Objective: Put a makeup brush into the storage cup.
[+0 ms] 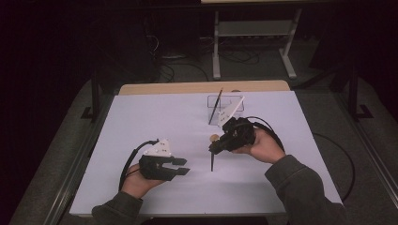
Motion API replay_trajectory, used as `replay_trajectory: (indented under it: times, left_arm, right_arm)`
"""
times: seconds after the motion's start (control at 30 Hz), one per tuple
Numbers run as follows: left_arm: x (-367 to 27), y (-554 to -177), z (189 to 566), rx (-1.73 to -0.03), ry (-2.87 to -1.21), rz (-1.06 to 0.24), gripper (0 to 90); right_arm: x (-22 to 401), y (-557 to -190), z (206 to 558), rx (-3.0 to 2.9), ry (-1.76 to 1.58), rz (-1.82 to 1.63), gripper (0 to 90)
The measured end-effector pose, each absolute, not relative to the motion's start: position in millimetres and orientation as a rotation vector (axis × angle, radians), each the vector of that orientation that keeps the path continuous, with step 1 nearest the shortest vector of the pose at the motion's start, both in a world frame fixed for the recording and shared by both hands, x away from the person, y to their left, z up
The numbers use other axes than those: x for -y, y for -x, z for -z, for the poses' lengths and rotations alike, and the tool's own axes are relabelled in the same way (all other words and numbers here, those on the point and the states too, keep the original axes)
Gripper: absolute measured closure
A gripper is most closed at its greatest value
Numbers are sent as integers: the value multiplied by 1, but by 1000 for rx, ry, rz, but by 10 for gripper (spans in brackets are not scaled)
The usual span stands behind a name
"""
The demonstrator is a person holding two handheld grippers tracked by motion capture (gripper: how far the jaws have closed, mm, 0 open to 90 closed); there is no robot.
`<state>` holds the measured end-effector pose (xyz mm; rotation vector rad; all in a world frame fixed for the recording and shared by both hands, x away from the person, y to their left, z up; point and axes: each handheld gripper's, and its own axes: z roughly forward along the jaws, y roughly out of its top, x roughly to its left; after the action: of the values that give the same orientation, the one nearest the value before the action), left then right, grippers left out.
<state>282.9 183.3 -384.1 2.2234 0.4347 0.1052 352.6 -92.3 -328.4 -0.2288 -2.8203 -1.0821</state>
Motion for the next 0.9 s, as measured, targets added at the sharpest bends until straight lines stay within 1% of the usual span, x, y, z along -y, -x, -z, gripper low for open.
replay_trajectory:
  times: [0.4,0.9]
  left_arm:
    - [-201,-277,392,-470,-2248,-143,584]
    - [-214,-273,392,-507,-2232,-169,558]
  right_arm:
    - [102,-364,320,2836,281,1081,829]
    - [107,-373,315,2856,319,1050,828]
